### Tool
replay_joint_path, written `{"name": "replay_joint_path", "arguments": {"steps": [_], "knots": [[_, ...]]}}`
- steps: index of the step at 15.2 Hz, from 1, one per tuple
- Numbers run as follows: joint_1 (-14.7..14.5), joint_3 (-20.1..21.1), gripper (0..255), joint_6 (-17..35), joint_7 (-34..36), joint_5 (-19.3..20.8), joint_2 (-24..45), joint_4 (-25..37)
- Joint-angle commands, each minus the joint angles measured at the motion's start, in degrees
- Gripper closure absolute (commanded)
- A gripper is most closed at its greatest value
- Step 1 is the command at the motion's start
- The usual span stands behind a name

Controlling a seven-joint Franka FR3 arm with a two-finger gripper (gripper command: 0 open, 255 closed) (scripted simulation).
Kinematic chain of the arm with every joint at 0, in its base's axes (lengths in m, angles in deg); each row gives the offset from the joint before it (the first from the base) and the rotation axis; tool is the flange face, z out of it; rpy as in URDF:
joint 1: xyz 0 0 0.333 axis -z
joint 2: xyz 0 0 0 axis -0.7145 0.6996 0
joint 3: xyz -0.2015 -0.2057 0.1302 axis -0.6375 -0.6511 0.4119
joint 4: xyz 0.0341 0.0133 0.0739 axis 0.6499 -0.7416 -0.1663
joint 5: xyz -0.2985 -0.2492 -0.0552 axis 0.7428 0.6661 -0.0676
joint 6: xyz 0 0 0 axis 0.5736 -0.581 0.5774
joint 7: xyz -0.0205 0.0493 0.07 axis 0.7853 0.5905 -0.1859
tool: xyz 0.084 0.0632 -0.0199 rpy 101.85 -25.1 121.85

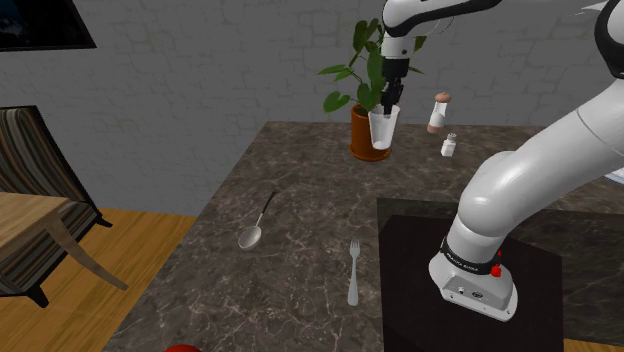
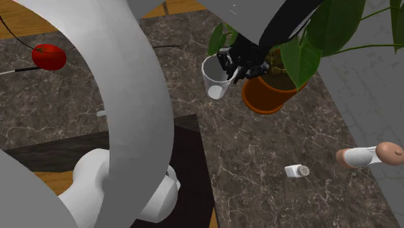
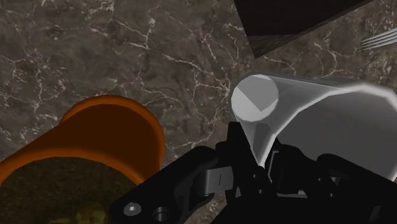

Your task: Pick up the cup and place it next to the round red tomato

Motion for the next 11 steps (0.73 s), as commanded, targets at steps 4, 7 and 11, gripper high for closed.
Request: {"name": "replay_joint_path", "arguments": {"steps": [4,7,11], "knots": [[-0.21,0.42,255,-3.81,0.29,-0.29,0.05,3.86],[-0.61,1.65,255,-4.49,1.80,-0.79,-0.65,3.87],[-2.29,6.24,255,-4.01,7.57,-2.93,-3.04,1.18]]}}
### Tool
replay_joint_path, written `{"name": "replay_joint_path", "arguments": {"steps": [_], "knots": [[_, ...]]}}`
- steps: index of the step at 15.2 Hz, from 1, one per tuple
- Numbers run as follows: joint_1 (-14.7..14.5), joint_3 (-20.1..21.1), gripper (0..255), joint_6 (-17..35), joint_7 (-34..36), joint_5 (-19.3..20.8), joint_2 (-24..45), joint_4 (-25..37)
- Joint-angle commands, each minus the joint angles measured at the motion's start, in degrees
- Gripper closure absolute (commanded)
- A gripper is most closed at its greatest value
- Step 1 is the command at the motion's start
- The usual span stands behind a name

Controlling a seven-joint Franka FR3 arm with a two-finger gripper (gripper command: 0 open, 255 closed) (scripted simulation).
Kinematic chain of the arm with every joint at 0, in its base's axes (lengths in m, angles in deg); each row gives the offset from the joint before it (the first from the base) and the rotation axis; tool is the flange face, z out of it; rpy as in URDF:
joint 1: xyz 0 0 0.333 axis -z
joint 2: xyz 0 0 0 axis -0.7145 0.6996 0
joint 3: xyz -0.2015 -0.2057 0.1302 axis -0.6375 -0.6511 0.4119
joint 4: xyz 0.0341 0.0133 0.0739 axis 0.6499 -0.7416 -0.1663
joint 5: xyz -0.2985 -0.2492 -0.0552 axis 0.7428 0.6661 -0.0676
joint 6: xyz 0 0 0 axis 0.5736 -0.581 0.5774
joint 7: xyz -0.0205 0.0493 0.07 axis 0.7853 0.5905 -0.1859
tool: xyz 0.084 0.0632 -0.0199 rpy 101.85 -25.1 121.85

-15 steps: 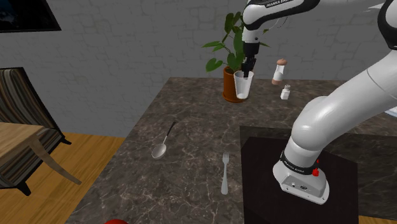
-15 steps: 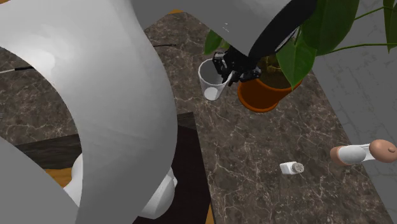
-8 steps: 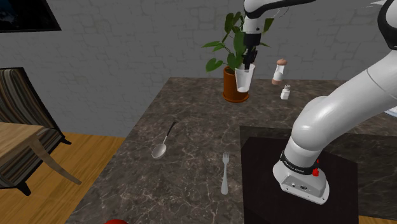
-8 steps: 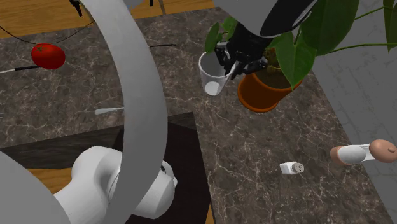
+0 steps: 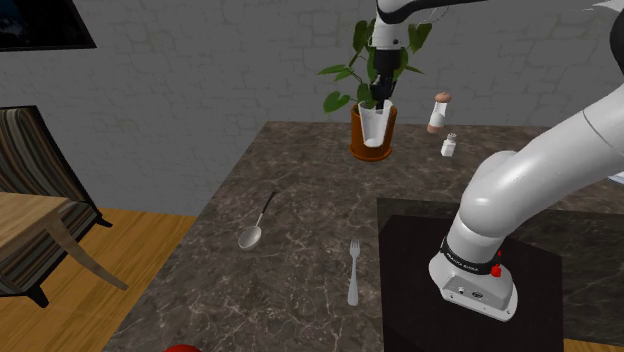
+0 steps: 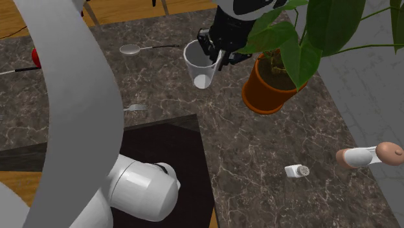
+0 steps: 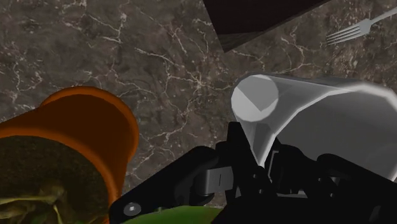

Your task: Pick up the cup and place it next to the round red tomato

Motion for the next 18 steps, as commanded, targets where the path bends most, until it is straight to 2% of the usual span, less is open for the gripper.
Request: {"name": "replay_joint_path", "arguments": {"steps": [1,10,18], "knots": [[-0.92,2.47,255,0.33,3.16,-1.26,-1.16,-1.35],[-5.55,12.61,255,2.40,15.56,-7.39,-1.98,-3.21],[-9.73,21.29,255,5.15,26.21,-12.27,1.82,-0.56]]}}
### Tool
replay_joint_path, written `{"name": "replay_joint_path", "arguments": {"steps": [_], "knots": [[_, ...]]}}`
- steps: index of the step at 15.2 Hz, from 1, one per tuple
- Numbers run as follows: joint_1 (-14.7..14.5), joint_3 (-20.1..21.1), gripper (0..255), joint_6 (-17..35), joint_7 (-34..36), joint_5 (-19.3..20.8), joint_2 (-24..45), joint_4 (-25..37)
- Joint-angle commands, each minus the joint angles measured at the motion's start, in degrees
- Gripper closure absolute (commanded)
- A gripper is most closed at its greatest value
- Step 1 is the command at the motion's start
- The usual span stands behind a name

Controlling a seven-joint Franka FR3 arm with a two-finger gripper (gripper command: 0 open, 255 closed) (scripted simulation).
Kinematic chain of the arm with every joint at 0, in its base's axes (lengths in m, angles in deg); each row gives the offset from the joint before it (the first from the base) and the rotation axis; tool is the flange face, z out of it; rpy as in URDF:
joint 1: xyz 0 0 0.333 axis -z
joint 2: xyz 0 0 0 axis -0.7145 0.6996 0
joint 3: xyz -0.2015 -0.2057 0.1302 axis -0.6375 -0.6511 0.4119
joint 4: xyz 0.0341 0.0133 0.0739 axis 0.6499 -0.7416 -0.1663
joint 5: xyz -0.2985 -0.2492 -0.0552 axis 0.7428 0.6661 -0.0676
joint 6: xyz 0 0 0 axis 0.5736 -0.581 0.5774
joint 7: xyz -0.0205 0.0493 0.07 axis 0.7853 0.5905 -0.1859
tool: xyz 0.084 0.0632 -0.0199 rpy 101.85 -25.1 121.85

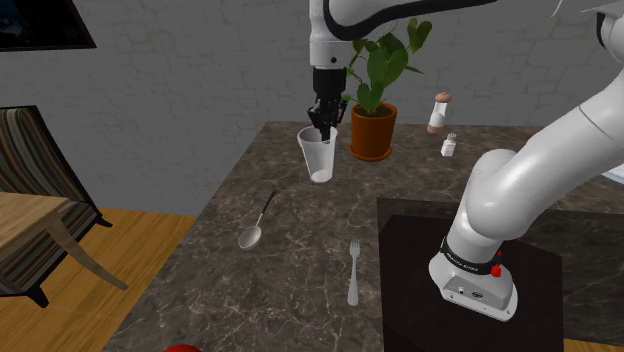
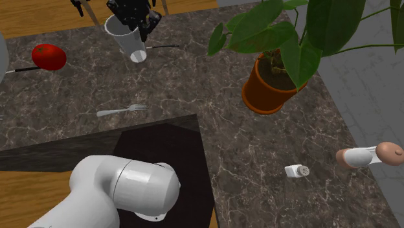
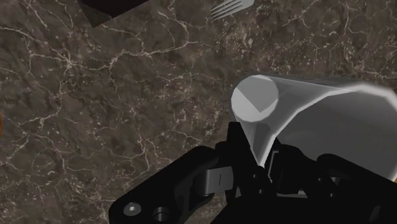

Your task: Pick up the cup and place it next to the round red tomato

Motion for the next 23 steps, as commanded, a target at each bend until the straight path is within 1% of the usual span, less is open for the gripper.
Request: {"name": "replay_joint_path", "arguments": {"steps": [1,7,13,18,23], "knots": [[-0.99,2.15,255,0.93,2.71,-1.06,1.15,0.70],[-3.58,8.35,255,3.16,10.67,-3.01,6.89,5.73],[-5.79,14.29,255,5.03,18.93,-2.88,14.60,13.06],[-7.75,18.88,255,5.92,26.27,-0.68,22.57,21.06],[-10.72,22.67,255,5.65,34.03,3.63,32.10,31.15]]}}
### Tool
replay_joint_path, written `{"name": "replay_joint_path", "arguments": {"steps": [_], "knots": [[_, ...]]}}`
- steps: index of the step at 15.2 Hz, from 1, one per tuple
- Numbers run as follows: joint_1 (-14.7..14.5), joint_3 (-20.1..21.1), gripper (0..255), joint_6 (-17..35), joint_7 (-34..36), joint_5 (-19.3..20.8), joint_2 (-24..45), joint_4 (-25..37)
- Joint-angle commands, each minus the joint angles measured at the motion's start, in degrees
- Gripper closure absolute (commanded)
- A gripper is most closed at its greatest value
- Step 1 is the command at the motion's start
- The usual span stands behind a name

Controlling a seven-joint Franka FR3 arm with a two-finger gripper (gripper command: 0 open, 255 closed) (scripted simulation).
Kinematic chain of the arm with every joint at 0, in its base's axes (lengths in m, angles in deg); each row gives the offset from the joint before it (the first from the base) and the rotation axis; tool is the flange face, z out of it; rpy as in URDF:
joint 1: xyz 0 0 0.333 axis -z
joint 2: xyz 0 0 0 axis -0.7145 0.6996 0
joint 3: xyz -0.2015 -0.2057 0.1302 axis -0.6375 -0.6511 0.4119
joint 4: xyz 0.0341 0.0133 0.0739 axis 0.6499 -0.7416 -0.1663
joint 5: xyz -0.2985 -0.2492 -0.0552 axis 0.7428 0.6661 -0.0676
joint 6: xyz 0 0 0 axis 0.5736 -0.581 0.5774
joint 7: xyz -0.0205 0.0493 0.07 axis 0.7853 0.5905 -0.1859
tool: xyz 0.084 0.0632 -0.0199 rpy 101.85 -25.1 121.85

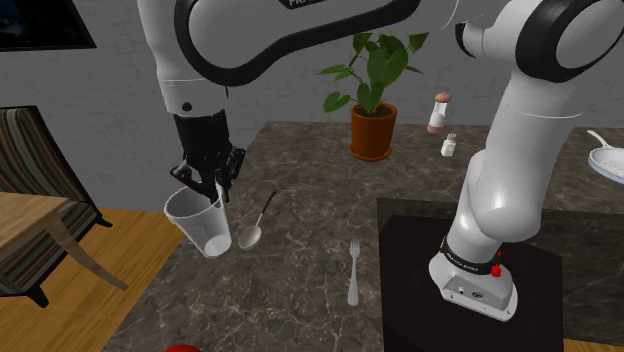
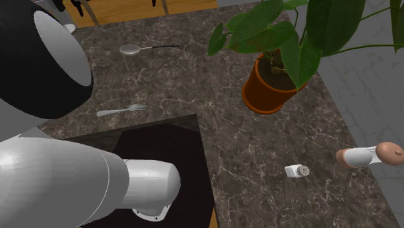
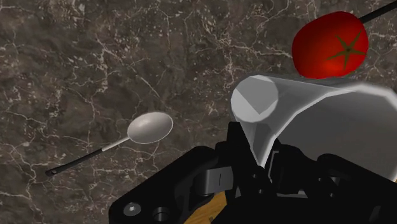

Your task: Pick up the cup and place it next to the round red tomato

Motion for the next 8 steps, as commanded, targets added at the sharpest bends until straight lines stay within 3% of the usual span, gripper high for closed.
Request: {"name": "replay_joint_path", "arguments": {"steps": [1,2,8], "knots": [[-1.43,1.25,255,-0.39,3.07,1.85,3.62,4.04],[-2.88,2.23,255,-1.04,5.67,3.85,7.31,8.25],[-2.92,1.95,255,3.60,5.10,3.61,7.09,3.39]]}}
